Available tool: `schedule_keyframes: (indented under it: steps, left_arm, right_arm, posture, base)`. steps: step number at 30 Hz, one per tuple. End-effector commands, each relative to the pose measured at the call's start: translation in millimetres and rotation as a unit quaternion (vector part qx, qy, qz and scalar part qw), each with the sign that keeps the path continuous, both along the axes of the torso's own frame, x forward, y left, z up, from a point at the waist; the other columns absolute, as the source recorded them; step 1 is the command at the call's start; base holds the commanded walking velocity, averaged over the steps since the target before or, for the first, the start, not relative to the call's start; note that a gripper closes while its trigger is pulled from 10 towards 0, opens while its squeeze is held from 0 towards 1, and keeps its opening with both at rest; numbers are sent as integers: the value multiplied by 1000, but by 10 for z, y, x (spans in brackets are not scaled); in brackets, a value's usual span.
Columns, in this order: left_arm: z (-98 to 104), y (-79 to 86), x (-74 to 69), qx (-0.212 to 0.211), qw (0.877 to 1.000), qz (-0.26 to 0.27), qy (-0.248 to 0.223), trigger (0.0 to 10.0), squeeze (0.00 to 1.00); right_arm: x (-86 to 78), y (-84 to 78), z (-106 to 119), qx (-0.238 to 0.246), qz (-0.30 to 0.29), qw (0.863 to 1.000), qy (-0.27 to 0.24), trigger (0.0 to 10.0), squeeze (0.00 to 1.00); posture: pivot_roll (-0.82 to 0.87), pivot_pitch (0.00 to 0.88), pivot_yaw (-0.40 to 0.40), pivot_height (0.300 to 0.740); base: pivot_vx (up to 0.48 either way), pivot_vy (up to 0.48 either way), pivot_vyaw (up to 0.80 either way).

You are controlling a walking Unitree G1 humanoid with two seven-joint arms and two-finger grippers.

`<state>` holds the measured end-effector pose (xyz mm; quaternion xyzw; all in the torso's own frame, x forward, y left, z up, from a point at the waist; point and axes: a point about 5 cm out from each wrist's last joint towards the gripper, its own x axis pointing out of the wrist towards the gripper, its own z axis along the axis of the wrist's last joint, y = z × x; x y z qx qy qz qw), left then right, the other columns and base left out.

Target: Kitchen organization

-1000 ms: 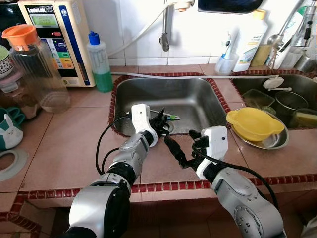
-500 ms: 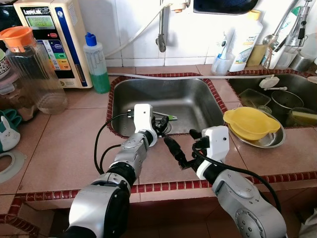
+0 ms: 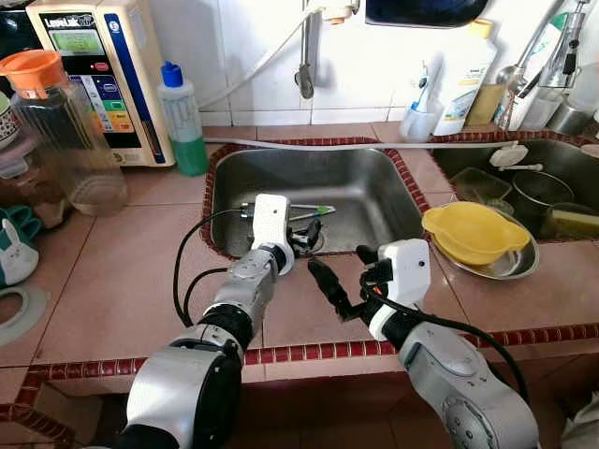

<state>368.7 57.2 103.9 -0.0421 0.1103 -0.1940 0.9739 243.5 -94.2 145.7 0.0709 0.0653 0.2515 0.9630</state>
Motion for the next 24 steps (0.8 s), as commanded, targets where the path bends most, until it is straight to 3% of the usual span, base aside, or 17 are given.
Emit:
schedule_keyframes:
  steps: [1, 11, 19, 24]
  left_arm:
    - [50, 1, 7, 19, 999, -18, -30, 10000, 1000]
    - [66, 253, -34, 66, 992, -21, -107, 10000, 1000]
    - [113, 322, -89, 62, 987, -16, -144, 10000, 1000]
    - [177, 382, -161, 75, 981, -15, -179, 10000, 1000]
  right_arm:
    - [10, 1, 45, 0, 1, 1000, -11, 10000, 1000]
    - [58, 3, 71, -9, -14, 999, -32, 10000, 1000]
    - [99, -35, 81, -11, -36, 998, -45, 10000, 1000]
    - [153, -166, 129, -47, -83, 993, -75, 10000, 1000]
  posture:
    - [-25, 0, 14, 740]
    - [9, 0, 23, 740]
    - [23, 0, 24, 740]
    - [29, 0, 27, 740]
  base:
    - [0, 0, 0]
    - [0, 0, 0]
    - [0, 0, 0]
    - [0, 0, 0]
